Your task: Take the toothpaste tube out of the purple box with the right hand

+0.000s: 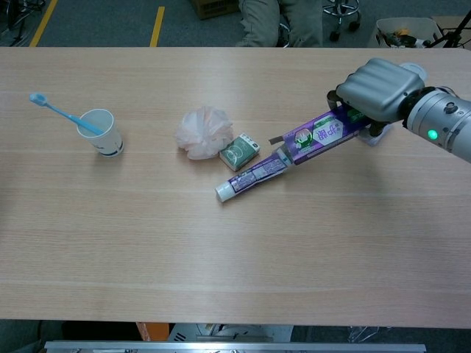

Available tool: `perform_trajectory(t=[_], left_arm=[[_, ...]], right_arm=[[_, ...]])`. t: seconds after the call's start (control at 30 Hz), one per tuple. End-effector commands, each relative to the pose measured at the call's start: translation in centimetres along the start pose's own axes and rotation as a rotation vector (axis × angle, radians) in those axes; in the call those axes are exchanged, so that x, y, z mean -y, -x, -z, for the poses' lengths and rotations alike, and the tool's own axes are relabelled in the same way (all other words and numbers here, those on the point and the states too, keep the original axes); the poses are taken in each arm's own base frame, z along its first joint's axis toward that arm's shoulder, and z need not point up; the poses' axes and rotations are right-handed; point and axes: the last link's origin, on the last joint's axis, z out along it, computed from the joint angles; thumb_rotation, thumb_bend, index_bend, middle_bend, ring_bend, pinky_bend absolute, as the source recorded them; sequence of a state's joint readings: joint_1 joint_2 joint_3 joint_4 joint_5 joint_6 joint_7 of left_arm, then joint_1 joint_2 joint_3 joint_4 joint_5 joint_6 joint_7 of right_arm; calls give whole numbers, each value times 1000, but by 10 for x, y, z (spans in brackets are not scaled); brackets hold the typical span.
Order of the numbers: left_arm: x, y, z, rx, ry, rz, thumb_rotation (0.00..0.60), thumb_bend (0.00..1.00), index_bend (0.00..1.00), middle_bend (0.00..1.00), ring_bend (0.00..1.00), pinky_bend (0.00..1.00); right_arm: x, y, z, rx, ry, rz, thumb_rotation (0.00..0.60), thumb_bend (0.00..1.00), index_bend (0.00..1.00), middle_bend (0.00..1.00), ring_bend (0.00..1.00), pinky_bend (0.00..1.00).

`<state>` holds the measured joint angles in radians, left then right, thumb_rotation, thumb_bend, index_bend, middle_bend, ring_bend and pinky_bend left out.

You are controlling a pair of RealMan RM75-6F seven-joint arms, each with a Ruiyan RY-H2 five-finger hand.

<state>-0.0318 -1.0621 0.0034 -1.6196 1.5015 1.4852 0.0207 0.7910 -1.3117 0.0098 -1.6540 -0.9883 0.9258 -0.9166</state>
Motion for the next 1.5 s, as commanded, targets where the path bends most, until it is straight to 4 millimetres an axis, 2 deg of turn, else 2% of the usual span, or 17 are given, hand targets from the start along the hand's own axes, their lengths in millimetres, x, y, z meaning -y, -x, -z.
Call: perform_trajectory(t=[0.03, 0.17, 0.3, 0.47, 0.57, 0.63, 0.7, 0.83, 0.93, 1.13, 1.33, 1.5], left_arm=[[0, 1, 0, 3, -1, 0, 600, 312, 167, 165, 190, 142], [-1, 3, 0, 7, 0, 0, 600, 312, 167, 164, 190, 142], [-2, 3, -3, 4, 5, 0, 600, 312, 167, 164, 190, 142], [-4, 5, -7, 8, 11, -5, 600, 312, 167, 164, 190, 142], [-7, 4, -7, 7, 21, -4, 600, 312, 167, 165, 190, 142], [-7, 3, -7, 4, 22, -6, 600, 312, 167, 165, 190, 142], [-7, 2, -7, 1, 18, -7, 600, 312, 167, 164, 190, 142], [-5, 0, -5, -3, 8, -11, 600, 312, 167, 165, 190, 142], [-5, -1, -5, -9, 2, -12, 600, 312, 167, 165, 190, 142], [-6, -7, -5, -38, 6, -13, 600, 312, 167, 165, 190, 142], [-13, -9, -5, -61, 7, -26, 600, 312, 167, 165, 190, 142], [-23, -7, -4, -60, 6, -30, 600, 312, 167, 165, 190, 142]], right_arm=[[-5, -5, 2, -8, 13, 2, 600, 196, 433, 416, 355, 608], [-12, -3, 6, 1, 32, 6, 600, 196, 432, 416, 356, 608], [-20, 8, 10, 21, 70, -61, 600, 196, 432, 416, 356, 608], [-12, 27, 12, 40, 64, -175, 600, 195, 418, 396, 348, 608], [-7, 34, 12, 52, 49, -202, 600, 195, 272, 320, 291, 555], [-5, 39, 11, 63, 46, -225, 600, 195, 111, 249, 239, 486], [-5, 40, 11, 65, 50, -226, 600, 195, 11, 175, 191, 421], [-11, 39, 14, 55, 69, -239, 600, 190, 0, 59, 92, 317], [-19, 36, 20, 30, 93, -250, 600, 189, 0, 37, 64, 294], [-45, 38, 54, -45, 205, -295, 600, 189, 0, 74, 62, 294], [-68, 51, 110, -148, 349, -382, 600, 189, 6, 153, 73, 294], [-74, 61, 160, -271, 438, -403, 600, 189, 89, 206, 115, 294]])
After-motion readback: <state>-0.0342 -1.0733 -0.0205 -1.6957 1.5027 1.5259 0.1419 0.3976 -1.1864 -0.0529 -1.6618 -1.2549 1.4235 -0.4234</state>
